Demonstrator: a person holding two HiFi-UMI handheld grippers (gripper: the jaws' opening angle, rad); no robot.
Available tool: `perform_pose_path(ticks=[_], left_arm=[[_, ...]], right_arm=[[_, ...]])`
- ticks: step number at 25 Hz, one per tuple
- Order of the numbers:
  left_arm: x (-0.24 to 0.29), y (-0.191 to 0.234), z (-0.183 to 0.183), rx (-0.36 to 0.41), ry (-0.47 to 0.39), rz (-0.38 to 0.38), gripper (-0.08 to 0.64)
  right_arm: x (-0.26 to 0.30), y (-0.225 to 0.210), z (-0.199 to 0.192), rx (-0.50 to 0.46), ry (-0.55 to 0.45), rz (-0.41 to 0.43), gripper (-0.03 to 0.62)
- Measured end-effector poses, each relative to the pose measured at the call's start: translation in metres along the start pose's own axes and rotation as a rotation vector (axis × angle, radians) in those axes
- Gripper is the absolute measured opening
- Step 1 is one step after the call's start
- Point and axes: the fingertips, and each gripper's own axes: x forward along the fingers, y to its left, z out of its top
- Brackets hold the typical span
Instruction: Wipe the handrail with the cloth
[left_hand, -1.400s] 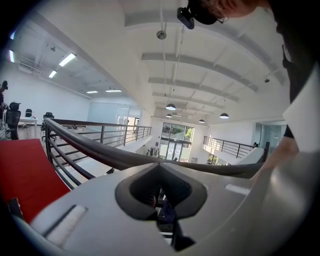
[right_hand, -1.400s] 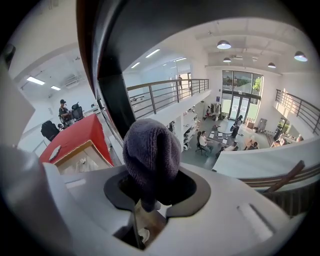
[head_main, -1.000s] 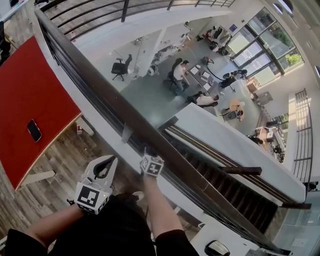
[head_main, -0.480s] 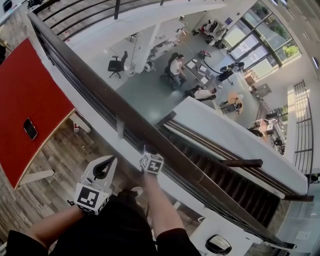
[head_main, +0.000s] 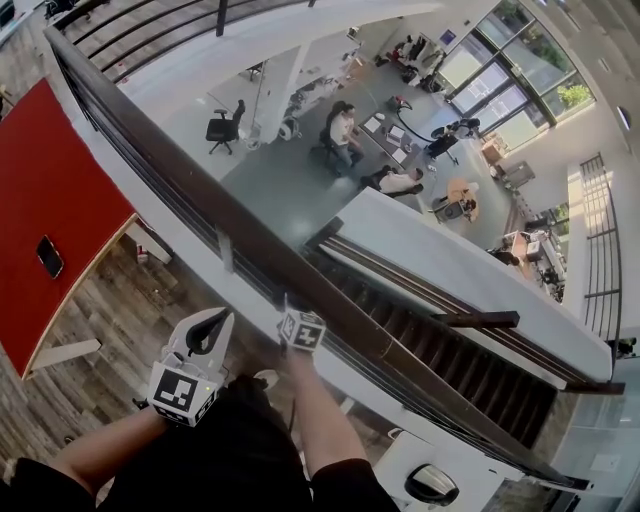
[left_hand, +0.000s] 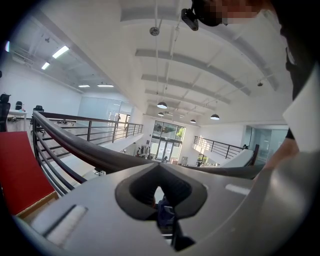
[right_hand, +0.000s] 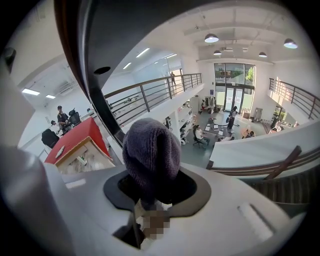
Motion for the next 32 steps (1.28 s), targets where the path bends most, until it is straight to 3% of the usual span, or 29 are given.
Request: perform_pose_path(ticks=[18,32], left_arm=[[0.011,-0.032,0.000,0.030,-0.003,-0.064,0.000],[0.004,-0.047,-0.005,0.049,0.010,-0.066,0.000]], right_arm=[[-0.029,-0.034,-0.020,0.067,-0.035,-0.048,0.110],[-0.051,-0.064,-0.034,0.083,-0.046,-0.067,0.110]])
